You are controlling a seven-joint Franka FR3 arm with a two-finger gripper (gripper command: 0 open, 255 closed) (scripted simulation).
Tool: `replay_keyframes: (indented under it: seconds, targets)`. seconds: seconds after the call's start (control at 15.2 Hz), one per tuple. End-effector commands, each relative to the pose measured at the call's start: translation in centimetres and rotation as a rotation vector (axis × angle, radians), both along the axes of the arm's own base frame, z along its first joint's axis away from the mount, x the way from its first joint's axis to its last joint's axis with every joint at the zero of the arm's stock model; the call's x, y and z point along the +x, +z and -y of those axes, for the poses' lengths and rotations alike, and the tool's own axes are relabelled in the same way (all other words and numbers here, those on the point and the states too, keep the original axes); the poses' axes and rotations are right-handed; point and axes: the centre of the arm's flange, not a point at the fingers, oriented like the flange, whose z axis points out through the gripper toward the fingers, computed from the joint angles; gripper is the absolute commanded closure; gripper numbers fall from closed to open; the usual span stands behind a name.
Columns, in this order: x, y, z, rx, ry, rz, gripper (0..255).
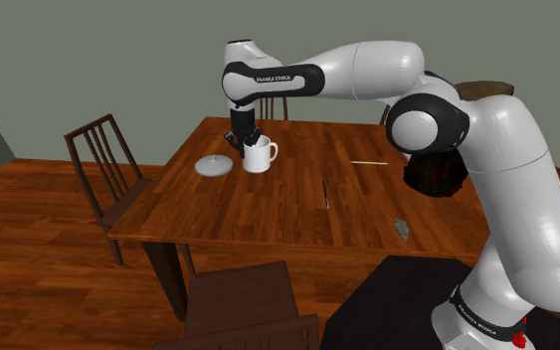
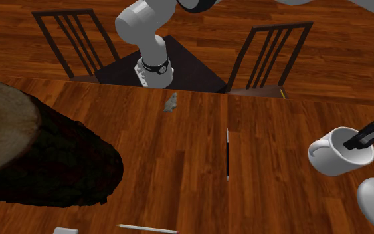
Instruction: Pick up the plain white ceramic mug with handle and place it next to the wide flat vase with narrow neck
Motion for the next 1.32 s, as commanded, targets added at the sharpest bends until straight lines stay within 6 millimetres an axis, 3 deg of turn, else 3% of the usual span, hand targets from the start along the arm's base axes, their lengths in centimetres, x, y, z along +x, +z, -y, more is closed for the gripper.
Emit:
replay_keyframes:
  seconds: [0.0,0.92,1.25]
  targets:
    - [0.0,-1.0,0.0,0.000,0.000,0.001,255]
    - [0.0,-8.3,0.0,0.000,0.000,0.001,255]
    - [0.0,-8.3,0.0,0.000,0.000,0.001,255]
